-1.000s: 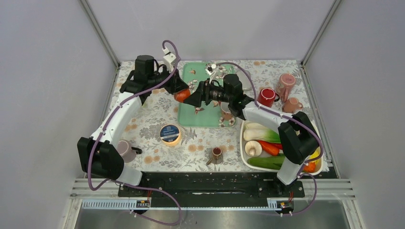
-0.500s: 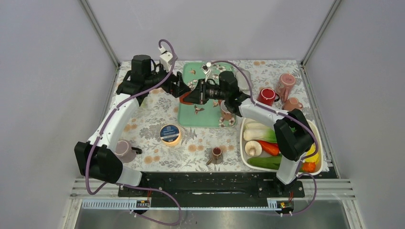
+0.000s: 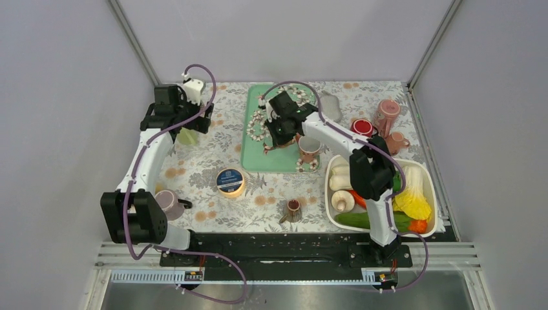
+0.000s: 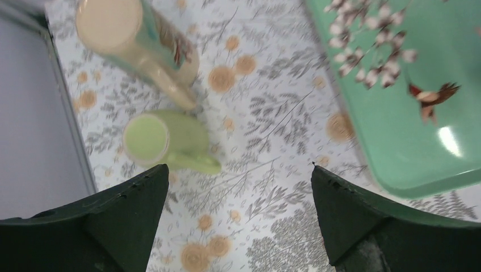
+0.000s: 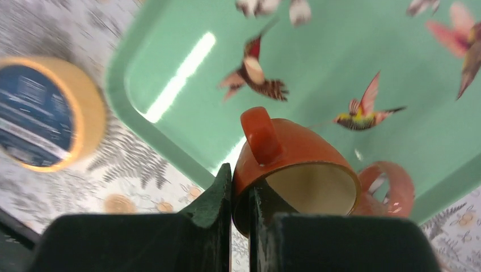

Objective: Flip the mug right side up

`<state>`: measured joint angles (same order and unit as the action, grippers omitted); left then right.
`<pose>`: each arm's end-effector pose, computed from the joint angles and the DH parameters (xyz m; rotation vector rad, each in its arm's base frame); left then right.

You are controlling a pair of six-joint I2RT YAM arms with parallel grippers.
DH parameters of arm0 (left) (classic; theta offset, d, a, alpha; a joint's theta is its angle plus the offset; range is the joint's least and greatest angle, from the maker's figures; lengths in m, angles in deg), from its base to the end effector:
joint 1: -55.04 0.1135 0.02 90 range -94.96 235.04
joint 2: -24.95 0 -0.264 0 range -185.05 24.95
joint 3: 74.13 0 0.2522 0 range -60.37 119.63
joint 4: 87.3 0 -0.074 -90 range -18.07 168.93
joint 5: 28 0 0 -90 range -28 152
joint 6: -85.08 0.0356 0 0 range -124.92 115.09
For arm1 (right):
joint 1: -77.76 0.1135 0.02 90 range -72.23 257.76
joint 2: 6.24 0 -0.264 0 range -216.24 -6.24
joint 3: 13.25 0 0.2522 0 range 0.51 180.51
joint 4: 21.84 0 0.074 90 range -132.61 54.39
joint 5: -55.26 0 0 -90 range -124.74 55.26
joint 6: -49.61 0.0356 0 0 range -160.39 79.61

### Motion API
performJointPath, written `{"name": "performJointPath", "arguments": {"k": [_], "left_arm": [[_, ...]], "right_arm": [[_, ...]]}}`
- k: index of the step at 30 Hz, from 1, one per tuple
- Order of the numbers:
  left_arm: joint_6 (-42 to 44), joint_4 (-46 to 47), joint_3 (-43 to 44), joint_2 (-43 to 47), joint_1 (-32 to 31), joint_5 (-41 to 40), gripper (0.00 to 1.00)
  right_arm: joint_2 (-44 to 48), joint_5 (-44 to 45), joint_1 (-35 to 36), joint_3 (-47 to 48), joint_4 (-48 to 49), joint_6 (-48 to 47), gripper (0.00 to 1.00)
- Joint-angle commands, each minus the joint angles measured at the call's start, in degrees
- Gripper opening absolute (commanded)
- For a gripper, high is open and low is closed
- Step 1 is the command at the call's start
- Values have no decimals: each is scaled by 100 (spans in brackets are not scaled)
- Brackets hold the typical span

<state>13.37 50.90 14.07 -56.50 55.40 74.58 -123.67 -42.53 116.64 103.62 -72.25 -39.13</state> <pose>0.3203 -0.0057 0.3418 0.4595 2.1170 -0.0530 0.3571 0.2941 0.2605 -0.8657 2.3540 0.4653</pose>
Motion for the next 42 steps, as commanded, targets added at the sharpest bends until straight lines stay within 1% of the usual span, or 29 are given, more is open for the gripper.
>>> {"name": "performJointPath", "arguments": {"k": [1, 2, 5, 7, 9, 11, 13, 16, 19, 21, 25, 27, 29, 37, 39, 42], "left_arm": [[171, 161, -312, -114, 312, -671, 99], [51, 225, -375, -137, 432, -669, 99], [-636, 584, -658, -220, 678, -750, 99], [-1120, 917, -902, -282, 771, -828, 98], [-1485, 1220, -1136, -330, 781, -944, 96], [-1738, 1430, -1310, -429, 781, -976, 91], [-1809, 1539, -1312, -607, 781, -1068, 86], [-2169, 1462, -1210, -946, 780, -1314, 83], [-2357, 1665, -1343, -1072, 782, -1528, 81], [-2440, 1825, -1387, -1181, 781, -1631, 81], [-2458, 1759, -1109, -1580, 786, -1810, 78], [-2472, 1836, -1030, -1731, 791, -1984, 77], [-2525, 1759, -852, -1880, 798, -2029, 73], [-2588, 1232, -189, -2379, 882, -1991, 60], [-2580, 1191, -91, -2429, 887, -1991, 51], [-2584, 1154, -56, -2462, 911, -1914, 35]], "right_arm": [[-410, 747, 208, 544, -1064, -509, 0], [-500, 893, 221, 618, -1128, -504, 0], [-658, 646, 259, 571, -1115, -503, 0], [-776, 678, 321, 564, -1097, -483, 0], [-918, 993, 385, 611, -1145, -470, 0], [-1058, 1182, 418, 680, -1223, -457, 0], [-1154, 1261, 422, 699, -1250, -415, 6], [-1226, 1433, 424, 675, -1264, -368, 12], [-1251, 1423, 421, 656, -1247, -388, 19], [-1268, 1373, 420, 680, -1246, -403, 29], [-1113, 1307, 435, 650, -1254, -394, 48], [-961, 1282, 456, 603, -1240, -406, 54], [-776, 1209, 471, 514, -1175, -418, 58], [-155, 1003, 495, -29, -762, -431, 60], [-100, 982, 491, -107, -735, -445, 60], [-28, 979, 493, -201, -737, -459, 60]]}}
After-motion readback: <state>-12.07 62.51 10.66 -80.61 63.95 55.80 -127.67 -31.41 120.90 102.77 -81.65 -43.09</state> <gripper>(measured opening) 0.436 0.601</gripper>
